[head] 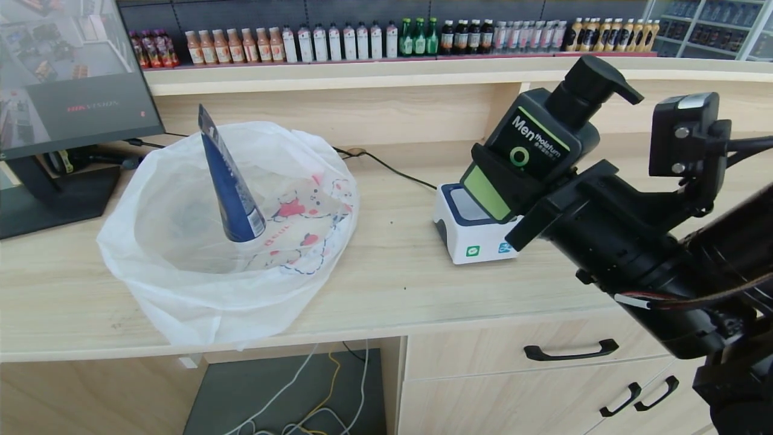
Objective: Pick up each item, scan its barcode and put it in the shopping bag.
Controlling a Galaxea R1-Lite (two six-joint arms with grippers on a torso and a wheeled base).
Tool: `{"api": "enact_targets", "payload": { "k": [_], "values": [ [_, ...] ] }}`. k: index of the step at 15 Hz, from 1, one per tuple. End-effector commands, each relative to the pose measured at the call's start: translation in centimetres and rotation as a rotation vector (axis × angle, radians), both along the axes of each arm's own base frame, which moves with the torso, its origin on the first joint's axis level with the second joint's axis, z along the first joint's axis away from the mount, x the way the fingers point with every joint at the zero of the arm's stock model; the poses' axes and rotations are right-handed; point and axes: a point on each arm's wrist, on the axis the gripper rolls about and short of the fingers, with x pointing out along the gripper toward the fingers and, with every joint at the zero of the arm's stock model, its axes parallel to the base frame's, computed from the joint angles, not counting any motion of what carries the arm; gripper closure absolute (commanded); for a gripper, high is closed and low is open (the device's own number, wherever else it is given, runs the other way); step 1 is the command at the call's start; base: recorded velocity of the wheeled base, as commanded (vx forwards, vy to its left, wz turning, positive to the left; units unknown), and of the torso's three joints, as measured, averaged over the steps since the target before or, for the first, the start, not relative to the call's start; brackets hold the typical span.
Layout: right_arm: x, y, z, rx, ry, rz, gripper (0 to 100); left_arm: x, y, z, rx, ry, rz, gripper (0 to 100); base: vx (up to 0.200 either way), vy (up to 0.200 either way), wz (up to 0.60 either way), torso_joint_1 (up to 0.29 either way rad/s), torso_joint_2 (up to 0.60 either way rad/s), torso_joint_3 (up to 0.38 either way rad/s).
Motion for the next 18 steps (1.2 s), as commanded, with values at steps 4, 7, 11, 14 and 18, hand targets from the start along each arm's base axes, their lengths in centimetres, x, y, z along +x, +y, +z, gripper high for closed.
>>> {"api": "enact_targets", "payload": {
  "k": [4, 7, 11, 14, 18],
  "values": [
    [-0.1, -0.2, -0.4, -0.025, -0.016, 0.008, 100, 0.0, 0.0, 0.0, 0.0, -0.001, 0.001, 0, 0.0, 0.0, 0.0, 0.0, 0.0, 0.0],
    [0.3, 0.1, -1.0, -0.017, -0.001, 0.009, 100, 0.0, 0.0, 0.0, 0.003, -0.001, -0.001, 0, 0.0, 0.0, 0.0, 0.0, 0.0, 0.0],
    [0.9, 0.0, -1.7, 0.038, 0.036, -0.033, 100, 0.0, 0.0, 0.0, -0.001, -0.001, -0.001, 0, 0.0, 0.0, 0.0, 0.0, 0.0, 0.0],
    [1.4, -0.6, -2.3, 0.033, 0.055, -0.054, 100, 0.0, 0.0, 0.0, -0.007, -0.001, -0.001, 0, 0.0, 0.067, 0.0, 0.002, 0.0, 0.001],
    [1.6, -0.7, -2.6, 0.044, 0.074, -0.049, 100, 0.0, 0.0, 0.0, -0.018, -0.002, 0.002, 0, 0.0, 0.2, 0.0, 0.001, 0.0, 0.002]
  ]
}}
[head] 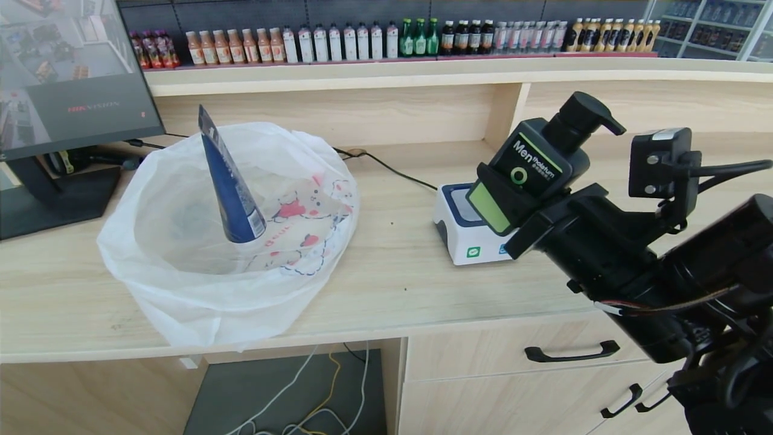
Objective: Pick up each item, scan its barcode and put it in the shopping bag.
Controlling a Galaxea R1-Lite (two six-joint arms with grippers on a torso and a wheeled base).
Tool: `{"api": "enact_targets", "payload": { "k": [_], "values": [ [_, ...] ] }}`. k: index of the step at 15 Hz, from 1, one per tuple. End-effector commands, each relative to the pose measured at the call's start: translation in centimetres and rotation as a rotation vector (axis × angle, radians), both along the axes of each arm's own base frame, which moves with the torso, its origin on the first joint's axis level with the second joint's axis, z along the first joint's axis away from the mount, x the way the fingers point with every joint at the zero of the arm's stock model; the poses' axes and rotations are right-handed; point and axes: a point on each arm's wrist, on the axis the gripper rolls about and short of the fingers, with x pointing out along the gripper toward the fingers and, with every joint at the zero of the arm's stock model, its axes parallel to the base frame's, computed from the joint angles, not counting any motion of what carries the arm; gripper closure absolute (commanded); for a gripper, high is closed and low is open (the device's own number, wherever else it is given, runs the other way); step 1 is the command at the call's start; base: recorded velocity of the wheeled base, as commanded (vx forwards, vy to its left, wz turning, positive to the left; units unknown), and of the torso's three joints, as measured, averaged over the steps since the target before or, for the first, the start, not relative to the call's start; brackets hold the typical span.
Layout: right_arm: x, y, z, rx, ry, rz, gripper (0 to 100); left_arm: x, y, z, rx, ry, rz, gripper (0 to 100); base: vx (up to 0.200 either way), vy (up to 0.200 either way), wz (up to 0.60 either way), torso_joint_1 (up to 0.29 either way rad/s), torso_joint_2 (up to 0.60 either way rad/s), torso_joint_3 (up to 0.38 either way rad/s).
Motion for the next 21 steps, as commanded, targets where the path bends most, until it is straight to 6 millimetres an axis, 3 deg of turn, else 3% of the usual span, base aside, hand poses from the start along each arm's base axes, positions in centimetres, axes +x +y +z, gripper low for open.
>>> {"api": "enact_targets", "payload": {
  "k": [1, 10, 21],
  "values": [
    [0.11, -0.02, -0.18, -0.005, 0.005, -0.002, 100, 0.0, 0.0, 0.0, -0.002, -0.001, 0.0, 0, 0.0, 0.2, 0.0, -0.007, 0.01, 0.002],
    [-0.14, -0.36, 0.15, 0.008, 0.001, -0.002, 100, 0.0, 0.0, 0.0, -0.002, -0.001, 0.0, 0, 0.0, 0.2, 0.0, 0.006, 0.0, 0.0],
    [-0.69, -0.38, 0.44, 0.006, -0.004, -0.007, 100, 0.0, 0.0, 0.0, 0.003, -0.001, 0.0, 0, 0.0, 0.0, 0.0, 0.0, 0.0, 0.0]
  ]
}}
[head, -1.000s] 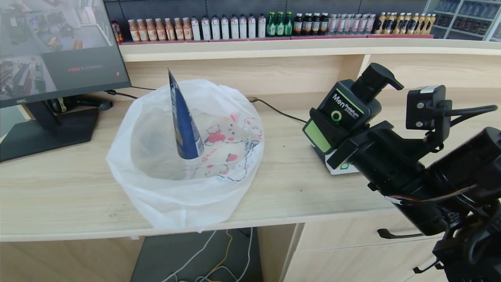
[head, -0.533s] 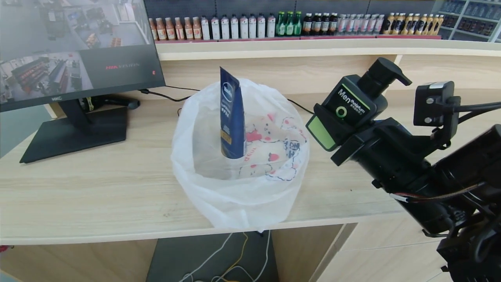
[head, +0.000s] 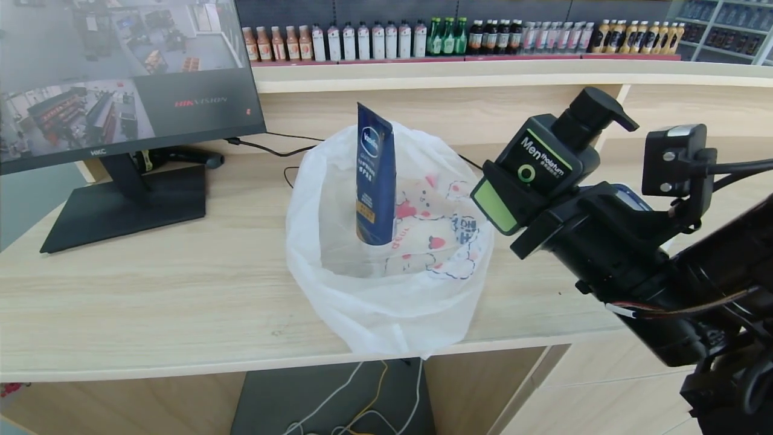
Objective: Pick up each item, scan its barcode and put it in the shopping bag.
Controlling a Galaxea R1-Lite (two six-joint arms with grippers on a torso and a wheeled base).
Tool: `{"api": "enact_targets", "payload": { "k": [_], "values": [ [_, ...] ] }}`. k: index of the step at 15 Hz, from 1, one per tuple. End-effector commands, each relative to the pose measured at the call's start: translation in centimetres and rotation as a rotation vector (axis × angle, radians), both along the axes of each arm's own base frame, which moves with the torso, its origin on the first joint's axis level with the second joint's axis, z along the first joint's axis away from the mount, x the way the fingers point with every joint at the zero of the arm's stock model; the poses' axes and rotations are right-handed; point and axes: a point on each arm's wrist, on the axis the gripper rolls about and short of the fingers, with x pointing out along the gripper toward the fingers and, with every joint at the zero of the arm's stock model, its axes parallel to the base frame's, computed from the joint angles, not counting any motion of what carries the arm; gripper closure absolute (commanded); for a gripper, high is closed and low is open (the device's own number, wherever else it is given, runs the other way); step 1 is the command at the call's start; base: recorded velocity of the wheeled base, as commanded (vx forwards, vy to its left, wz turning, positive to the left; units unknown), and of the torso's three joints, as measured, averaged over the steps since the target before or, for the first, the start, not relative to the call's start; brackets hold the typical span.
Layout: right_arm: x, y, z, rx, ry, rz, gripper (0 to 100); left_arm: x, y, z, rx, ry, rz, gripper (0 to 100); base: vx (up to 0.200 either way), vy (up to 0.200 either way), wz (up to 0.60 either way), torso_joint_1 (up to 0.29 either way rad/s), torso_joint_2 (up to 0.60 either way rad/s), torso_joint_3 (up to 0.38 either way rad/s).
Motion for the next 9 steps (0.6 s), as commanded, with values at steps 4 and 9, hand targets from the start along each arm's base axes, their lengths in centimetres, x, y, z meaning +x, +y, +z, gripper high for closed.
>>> {"api": "enact_targets", "payload": {
  "k": [4, 9],
  "values": [
    [0.0, 1.5, 0.1, -0.035, 0.036, 0.039, 100, 0.0, 0.0, 0.0, 0.0, 0.0, 0.0, 0, 0.0, 0.0, 0.0, 0.0, 0.0, 0.0],
    [1.7, 2.6, 1.9, -0.108, 0.102, -0.011, 100, 0.0, 0.0, 0.0, 0.0, 0.0, 0.0, 0, 0.0, 0.0, 0.0, 0.0, 0.0, 0.0]
  ]
}}
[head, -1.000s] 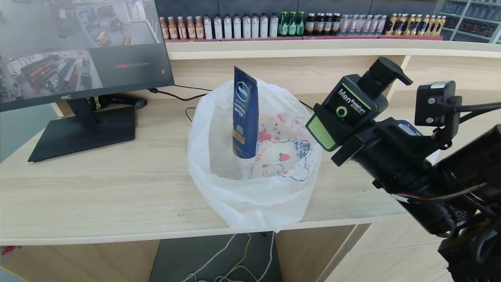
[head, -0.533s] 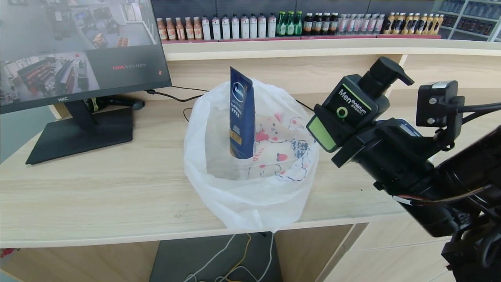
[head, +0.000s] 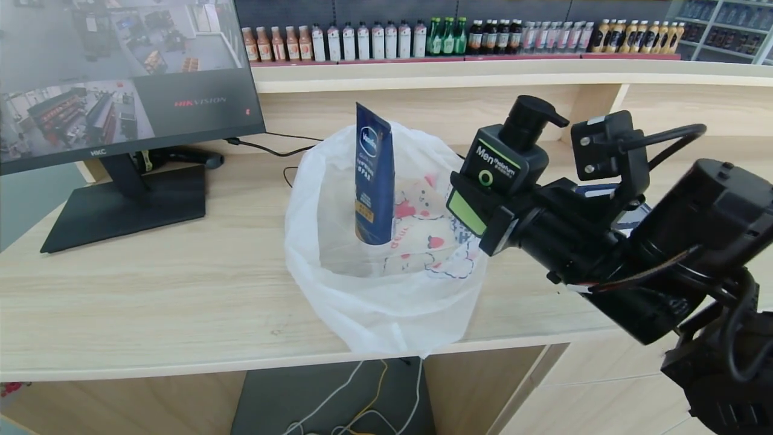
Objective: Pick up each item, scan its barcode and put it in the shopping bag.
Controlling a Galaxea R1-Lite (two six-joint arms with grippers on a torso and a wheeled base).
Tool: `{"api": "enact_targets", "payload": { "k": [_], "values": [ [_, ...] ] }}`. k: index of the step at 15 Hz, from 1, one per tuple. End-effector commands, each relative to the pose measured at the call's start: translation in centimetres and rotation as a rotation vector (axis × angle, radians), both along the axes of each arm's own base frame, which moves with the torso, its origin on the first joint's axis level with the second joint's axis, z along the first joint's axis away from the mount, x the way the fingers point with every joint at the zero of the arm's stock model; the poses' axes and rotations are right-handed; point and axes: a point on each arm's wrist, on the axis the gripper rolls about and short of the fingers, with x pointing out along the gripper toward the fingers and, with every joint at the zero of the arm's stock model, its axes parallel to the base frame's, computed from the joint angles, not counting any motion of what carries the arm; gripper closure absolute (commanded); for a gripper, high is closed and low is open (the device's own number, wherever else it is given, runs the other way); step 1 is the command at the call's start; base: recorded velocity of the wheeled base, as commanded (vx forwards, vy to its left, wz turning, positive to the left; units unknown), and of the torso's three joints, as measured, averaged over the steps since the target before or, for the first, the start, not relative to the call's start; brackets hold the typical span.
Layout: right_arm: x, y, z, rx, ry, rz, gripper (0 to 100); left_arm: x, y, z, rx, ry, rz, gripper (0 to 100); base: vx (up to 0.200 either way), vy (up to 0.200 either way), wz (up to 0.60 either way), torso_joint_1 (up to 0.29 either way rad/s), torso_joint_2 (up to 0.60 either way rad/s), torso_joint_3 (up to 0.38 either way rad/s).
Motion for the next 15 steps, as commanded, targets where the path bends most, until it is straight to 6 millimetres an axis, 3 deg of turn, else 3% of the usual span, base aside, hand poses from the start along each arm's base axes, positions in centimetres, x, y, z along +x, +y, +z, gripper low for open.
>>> {"api": "enact_targets", "payload": {
  "k": [1, 8, 12, 15],
  "values": [
    [0.7, 0.5, 0.9, -0.015, 0.014, -0.004, 100, 0.0, 0.0, 0.0, 0.0, 0.0, -0.002, 0, 0.0, 0.0, 0.0, 0.0, 0.0, 0.0],
    [4.4, 2.4, 0.6, -0.063, 0.041, -0.035, 100, 0.0, 0.0, 0.0, 0.0, 0.0, -0.002, 0, 0.0, 0.0, 0.0, 0.0, 0.0, 0.0],
    [6.9, 2.9, -1.8, -0.098, 0.084, -0.063, 100, 0.0, 0.0, 0.0, 0.0, 0.0, -0.002, 0, 0.0, 0.0, 0.0, 0.0, 0.0, 0.0],
    [7.5, 3.3, -3.0, -0.117, 0.105, -0.064, 100, 0.0, 0.0, 0.0, 0.0, 0.0, 0.0, 0, 0.0, 0.0, 0.0, 0.0, 0.0, 0.0]
  ]
}}
